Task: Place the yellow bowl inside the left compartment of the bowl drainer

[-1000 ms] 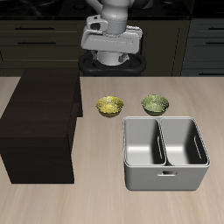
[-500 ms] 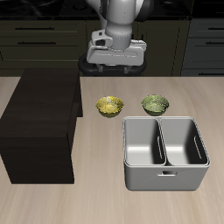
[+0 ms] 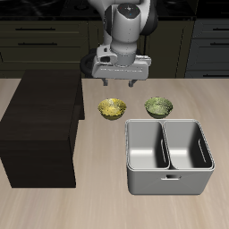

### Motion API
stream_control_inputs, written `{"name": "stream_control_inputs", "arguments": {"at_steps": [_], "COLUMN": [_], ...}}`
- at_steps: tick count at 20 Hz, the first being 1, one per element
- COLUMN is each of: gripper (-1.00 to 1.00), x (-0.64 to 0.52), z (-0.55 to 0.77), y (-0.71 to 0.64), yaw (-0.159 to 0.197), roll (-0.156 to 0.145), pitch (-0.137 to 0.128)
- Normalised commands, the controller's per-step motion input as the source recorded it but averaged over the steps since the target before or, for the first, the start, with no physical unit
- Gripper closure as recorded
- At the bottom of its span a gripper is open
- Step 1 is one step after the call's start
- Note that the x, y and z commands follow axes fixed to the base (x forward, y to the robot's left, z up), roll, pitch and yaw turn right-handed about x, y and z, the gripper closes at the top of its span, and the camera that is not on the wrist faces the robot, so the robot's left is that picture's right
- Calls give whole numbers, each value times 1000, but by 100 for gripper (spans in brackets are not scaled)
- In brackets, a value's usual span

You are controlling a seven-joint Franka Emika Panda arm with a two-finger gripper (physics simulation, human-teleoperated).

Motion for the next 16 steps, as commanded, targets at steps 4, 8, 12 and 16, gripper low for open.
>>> {"name": "stream_control_inputs", "arguments": {"at_steps": [4, 8, 12, 16], "gripper": [-100, -100, -100, -100], "x": [66, 9, -17, -3], "z": [-344, -272, -105, -282], "y": [17, 86, 65, 126], "yaw": [-4, -7, -4, -30], "roll": [-17, 5, -10, 28], "pitch": [19, 19, -21, 57]}}
